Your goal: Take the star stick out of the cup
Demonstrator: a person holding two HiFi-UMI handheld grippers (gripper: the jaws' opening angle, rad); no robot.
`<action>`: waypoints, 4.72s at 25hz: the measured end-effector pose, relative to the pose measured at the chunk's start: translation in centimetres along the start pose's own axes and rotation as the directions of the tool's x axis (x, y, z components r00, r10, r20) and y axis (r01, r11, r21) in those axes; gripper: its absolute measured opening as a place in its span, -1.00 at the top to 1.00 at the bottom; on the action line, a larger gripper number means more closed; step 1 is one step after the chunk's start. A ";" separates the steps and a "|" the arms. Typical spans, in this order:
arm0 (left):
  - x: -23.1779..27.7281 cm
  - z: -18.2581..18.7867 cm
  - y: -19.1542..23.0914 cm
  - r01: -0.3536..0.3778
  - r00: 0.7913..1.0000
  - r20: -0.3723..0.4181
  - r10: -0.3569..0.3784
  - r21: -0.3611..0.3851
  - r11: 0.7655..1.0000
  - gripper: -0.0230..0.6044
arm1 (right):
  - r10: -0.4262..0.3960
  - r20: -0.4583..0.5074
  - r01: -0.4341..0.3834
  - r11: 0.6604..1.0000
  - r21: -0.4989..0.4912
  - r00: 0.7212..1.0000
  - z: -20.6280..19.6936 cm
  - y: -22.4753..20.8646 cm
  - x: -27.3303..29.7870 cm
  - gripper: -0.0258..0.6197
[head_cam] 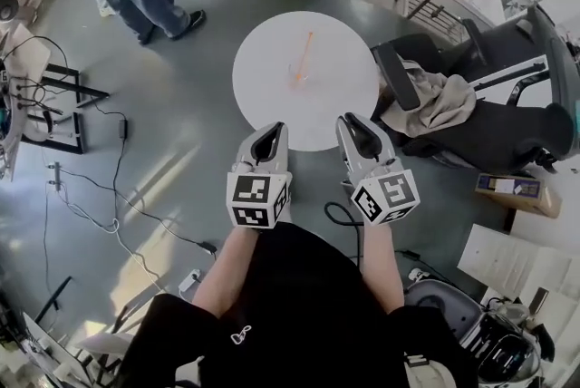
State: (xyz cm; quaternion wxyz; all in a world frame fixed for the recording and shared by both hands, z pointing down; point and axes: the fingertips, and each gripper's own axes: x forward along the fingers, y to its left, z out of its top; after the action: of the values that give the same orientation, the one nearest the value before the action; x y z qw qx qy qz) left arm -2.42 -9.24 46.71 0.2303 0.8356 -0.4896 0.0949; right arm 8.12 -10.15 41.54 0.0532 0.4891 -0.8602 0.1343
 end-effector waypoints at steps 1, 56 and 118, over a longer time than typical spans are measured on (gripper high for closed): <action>1.0 0.8 0.5 0.010 1.000 0.006 -0.010 0.006 1.000 0.92 | 0.004 0.002 -0.004 1.000 -0.006 1.000 0.5 -0.4 1.2 0.71; 6.9 -1.2 7.2 -0.053 0.987 -0.156 0.040 -0.084 0.995 0.92 | 0.021 -0.310 -0.056 0.993 -0.106 0.951 -12.5 -9.1 21.8 0.60; 9.5 6.0 4.1 -0.033 0.999 -0.016 0.033 -0.012 0.999 0.92 | 0.146 -0.022 -0.148 0.977 -0.154 0.989 5.3 -6.2 16.9 0.85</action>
State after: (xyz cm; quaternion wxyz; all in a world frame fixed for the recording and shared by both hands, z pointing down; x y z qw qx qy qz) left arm -1.57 -21.17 46.27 0.2376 0.8252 -0.5020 0.1025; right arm 4.94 -28.60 41.29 0.0857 0.4177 -0.9016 0.0728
